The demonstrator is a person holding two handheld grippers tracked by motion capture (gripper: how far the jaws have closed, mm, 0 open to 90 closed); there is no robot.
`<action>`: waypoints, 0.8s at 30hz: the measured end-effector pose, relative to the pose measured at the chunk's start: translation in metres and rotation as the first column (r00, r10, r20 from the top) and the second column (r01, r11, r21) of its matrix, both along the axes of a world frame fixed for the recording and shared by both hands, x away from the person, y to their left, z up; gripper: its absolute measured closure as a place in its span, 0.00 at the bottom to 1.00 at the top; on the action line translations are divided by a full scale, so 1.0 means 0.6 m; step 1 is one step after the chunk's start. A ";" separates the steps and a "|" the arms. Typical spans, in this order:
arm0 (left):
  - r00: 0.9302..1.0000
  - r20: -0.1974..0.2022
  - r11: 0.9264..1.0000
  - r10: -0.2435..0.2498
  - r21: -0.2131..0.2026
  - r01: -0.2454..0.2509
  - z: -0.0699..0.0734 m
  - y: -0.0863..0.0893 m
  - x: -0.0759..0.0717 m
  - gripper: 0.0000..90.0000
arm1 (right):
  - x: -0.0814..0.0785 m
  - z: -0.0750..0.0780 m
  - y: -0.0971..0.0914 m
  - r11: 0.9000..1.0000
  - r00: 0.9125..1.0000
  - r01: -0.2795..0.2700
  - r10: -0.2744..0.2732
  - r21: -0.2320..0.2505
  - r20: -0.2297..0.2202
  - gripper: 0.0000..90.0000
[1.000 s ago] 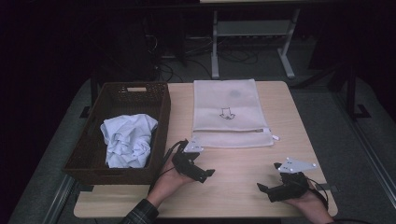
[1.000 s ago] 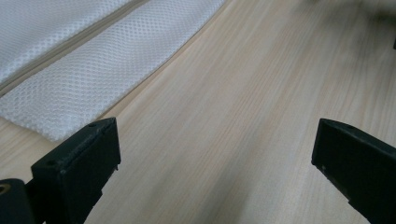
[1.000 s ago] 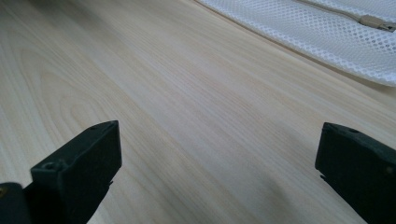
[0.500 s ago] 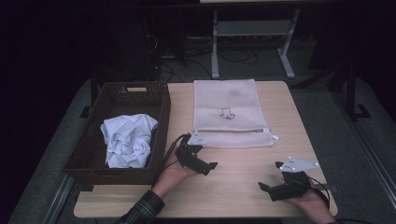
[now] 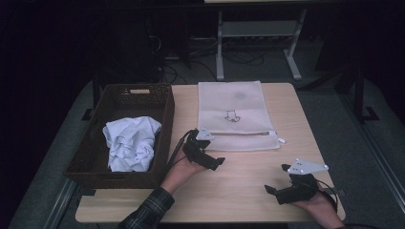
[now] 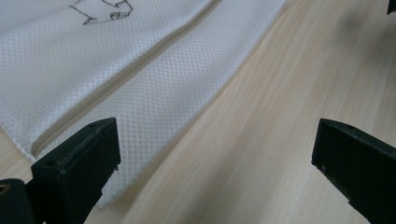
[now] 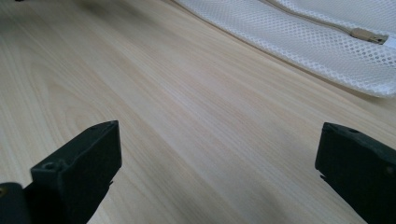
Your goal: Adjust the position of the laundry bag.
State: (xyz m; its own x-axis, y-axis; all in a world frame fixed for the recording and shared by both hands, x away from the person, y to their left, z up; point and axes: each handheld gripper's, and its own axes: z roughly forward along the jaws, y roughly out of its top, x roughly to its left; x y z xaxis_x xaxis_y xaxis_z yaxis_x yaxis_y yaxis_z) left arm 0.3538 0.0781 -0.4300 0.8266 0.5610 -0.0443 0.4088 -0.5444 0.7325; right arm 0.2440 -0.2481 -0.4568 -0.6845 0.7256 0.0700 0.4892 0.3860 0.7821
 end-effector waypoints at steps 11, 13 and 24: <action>0.999 0.020 1.000 0.025 0.001 -0.025 0.002 -0.018 0.022 0.01 | -0.001 0.000 0.001 1.000 1.000 0.000 0.000 0.000 0.002 0.00; 0.999 0.021 1.000 0.031 0.002 -0.031 0.002 -0.019 0.028 0.01 | -0.001 0.000 0.001 1.000 1.000 0.002 -0.002 0.000 0.000 0.00; 0.999 0.007 0.999 0.044 0.015 -0.044 0.002 -0.024 0.056 0.06 | -0.003 -0.001 0.002 1.000 1.000 -0.002 0.002 0.003 -0.001 0.00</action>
State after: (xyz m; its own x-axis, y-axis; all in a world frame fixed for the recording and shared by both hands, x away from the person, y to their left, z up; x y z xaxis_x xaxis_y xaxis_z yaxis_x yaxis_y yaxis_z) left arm 0.3873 0.0637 -0.4290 0.8012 0.5977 -0.0303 0.4278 -0.5366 0.7273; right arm 0.2423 -0.2467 -0.4571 -0.6856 0.7243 0.0728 0.4894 0.3846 0.7826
